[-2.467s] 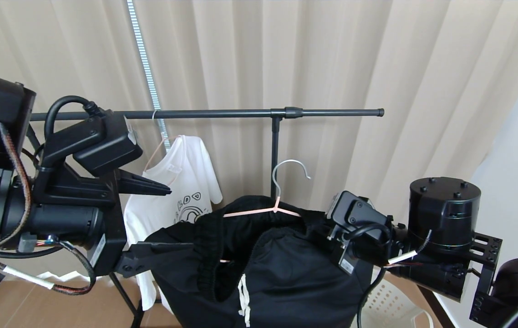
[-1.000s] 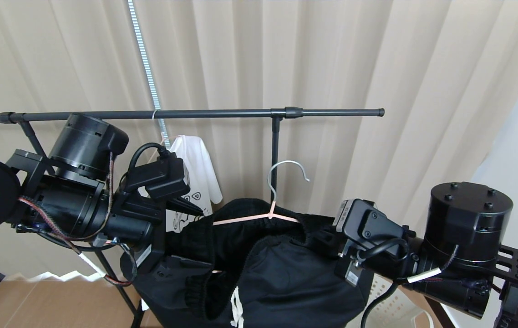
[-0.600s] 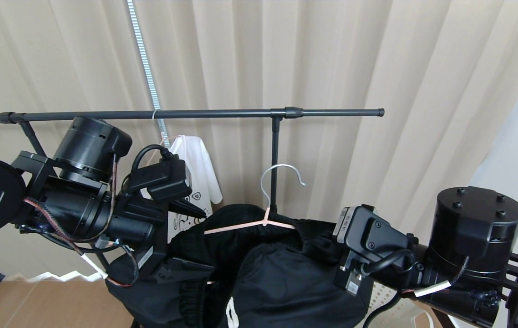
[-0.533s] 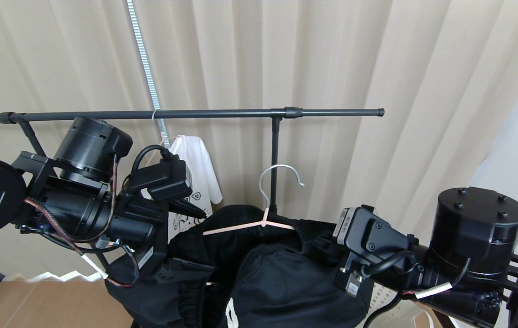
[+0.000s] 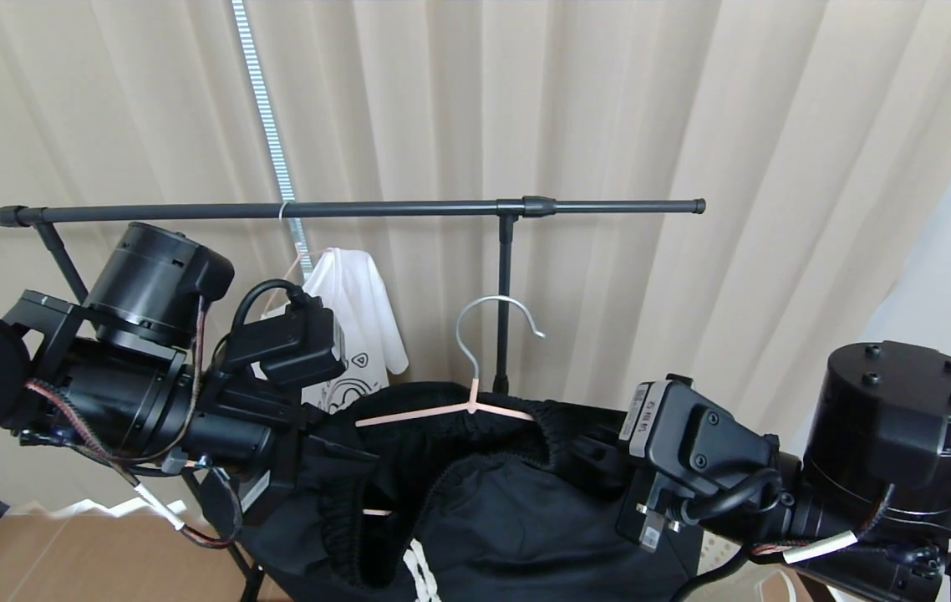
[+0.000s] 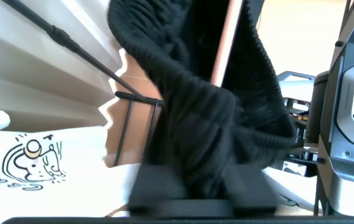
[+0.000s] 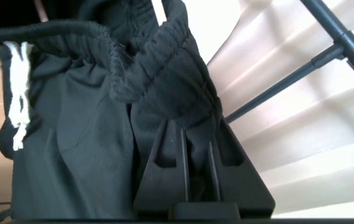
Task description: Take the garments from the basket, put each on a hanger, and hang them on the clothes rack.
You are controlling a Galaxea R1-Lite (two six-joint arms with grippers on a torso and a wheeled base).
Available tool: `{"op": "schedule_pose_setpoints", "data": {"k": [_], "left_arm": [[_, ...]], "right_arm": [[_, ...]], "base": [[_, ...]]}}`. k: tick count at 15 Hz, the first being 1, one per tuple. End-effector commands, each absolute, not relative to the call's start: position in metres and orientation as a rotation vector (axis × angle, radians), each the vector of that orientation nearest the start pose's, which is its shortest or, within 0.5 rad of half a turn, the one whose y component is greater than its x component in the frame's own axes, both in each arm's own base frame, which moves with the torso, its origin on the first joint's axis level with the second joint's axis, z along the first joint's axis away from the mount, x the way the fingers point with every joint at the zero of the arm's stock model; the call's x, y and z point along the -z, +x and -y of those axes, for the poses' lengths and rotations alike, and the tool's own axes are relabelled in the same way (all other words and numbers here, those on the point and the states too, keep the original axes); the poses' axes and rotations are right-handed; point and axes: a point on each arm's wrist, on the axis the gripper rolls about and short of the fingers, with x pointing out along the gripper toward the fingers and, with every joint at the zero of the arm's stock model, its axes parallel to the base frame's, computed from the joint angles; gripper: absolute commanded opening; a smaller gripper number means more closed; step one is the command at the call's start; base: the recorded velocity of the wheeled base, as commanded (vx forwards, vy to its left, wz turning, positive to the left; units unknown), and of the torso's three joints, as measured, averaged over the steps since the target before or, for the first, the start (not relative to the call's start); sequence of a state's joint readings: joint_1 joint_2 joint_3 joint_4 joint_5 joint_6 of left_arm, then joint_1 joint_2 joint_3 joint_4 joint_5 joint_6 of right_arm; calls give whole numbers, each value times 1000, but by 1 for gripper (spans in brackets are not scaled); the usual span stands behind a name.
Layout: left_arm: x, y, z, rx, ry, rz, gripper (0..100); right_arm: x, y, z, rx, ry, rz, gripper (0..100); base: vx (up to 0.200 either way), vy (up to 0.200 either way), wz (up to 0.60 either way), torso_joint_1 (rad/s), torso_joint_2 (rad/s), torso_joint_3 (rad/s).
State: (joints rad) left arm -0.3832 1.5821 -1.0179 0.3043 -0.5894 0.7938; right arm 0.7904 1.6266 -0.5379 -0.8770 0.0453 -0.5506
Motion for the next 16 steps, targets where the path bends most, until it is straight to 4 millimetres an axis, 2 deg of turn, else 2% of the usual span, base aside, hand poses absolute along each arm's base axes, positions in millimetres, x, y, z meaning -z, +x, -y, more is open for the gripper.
{"op": "schedule_pose_setpoints", "data": {"k": [1,5,6,9,11,14,16], "left_arm": [[-200,226,105,1200,594,-462,0],[-205,219,102,1193,597,-444,0],[-204,217,101,1191,596,-445,0],[-202,217,99,1169,600,-414,0],[-197,221,92,1115,588,-382,0],[-195,219,87,1067,584,-364,0],[-195,219,84,1038,556,-366,0]], "right_arm": [[-160,185,-188,-870,-592,39,0],[-159,187,-190,-872,-590,35,0],[-159,186,-189,-874,-592,35,100],[-159,187,-188,-872,-583,23,100],[-159,197,-177,-865,-571,13,100],[-165,204,-159,-943,-541,-7,100],[-171,200,-148,-1051,-509,-17,100]], "base": [[0,0,0,0,0,0],[0,0,0,0,0,0],[0,0,0,0,0,0],[0,0,0,0,0,0],[0,0,0,0,0,0],[0,0,0,0,0,0],[0,0,0,0,0,0]]}}
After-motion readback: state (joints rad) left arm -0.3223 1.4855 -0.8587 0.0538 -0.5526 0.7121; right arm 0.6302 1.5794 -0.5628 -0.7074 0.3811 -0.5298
